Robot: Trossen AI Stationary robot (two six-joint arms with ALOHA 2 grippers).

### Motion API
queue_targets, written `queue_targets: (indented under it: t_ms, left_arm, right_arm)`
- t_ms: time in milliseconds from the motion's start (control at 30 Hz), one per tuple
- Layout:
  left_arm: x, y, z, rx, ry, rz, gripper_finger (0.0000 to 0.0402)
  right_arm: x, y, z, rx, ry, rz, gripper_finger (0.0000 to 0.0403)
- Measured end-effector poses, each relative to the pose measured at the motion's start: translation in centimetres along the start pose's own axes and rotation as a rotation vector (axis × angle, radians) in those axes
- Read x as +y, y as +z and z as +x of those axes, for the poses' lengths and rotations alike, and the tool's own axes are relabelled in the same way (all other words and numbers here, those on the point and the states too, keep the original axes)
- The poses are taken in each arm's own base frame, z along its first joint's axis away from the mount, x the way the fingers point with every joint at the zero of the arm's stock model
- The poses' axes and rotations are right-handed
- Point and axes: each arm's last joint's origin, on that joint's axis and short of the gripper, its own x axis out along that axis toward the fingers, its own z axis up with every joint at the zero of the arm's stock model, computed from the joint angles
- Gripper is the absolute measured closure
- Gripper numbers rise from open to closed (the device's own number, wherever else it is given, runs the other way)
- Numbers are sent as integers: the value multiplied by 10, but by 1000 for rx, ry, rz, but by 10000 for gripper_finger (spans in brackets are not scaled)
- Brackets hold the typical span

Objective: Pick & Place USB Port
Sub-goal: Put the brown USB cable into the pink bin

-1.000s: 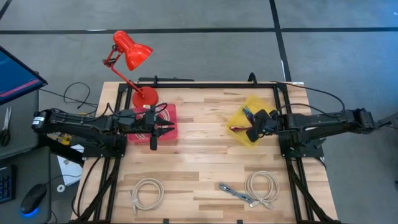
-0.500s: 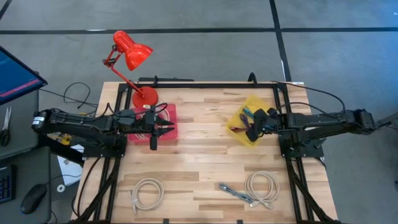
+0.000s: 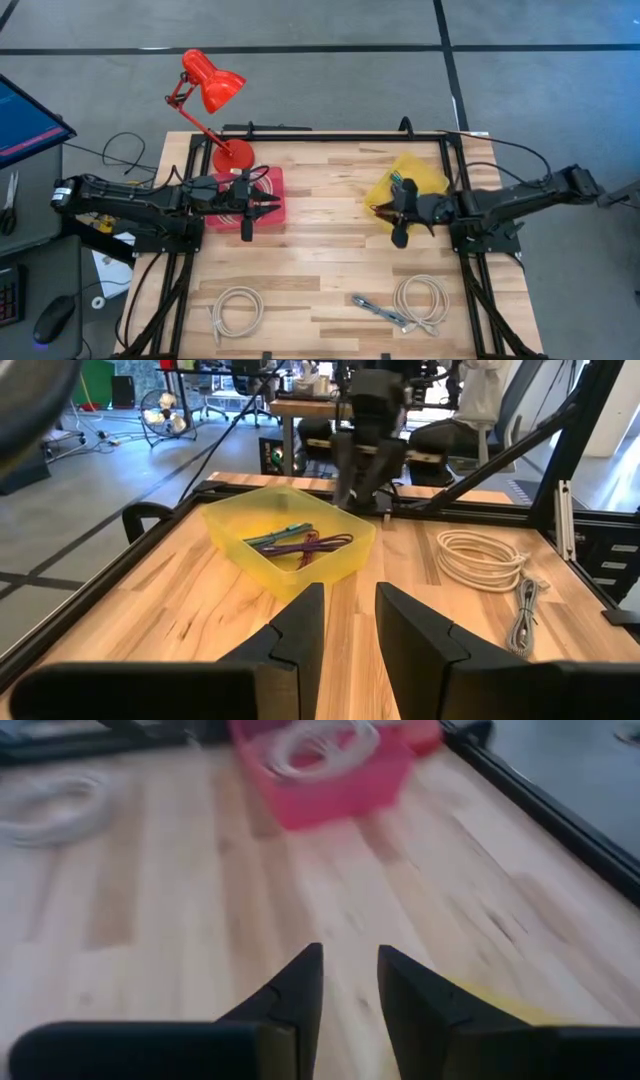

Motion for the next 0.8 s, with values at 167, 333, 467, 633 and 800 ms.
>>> queue_targets:
  t_ms: [167,333,467,633,800]
  left_arm:
    - [0,1,0,-6,0,-1,309]
    - [0,1,0,-6,0,-1,309]
    - [0,1,0,-7,0,-1,309]
    - [0,1,0,-10,0,-1,309]
    - [0,1,0,-13,0,-10,309]
  right_arm:
    - [12,4,-4,-55,67,-4,322]
    - [15,3,-6,-53,86,-14,323]
    - [14,3,-5,-58,76,-26,324]
    - [10,9,-4,-103,67,36,324]
    - [10,5,-4,-45,57,65,324]
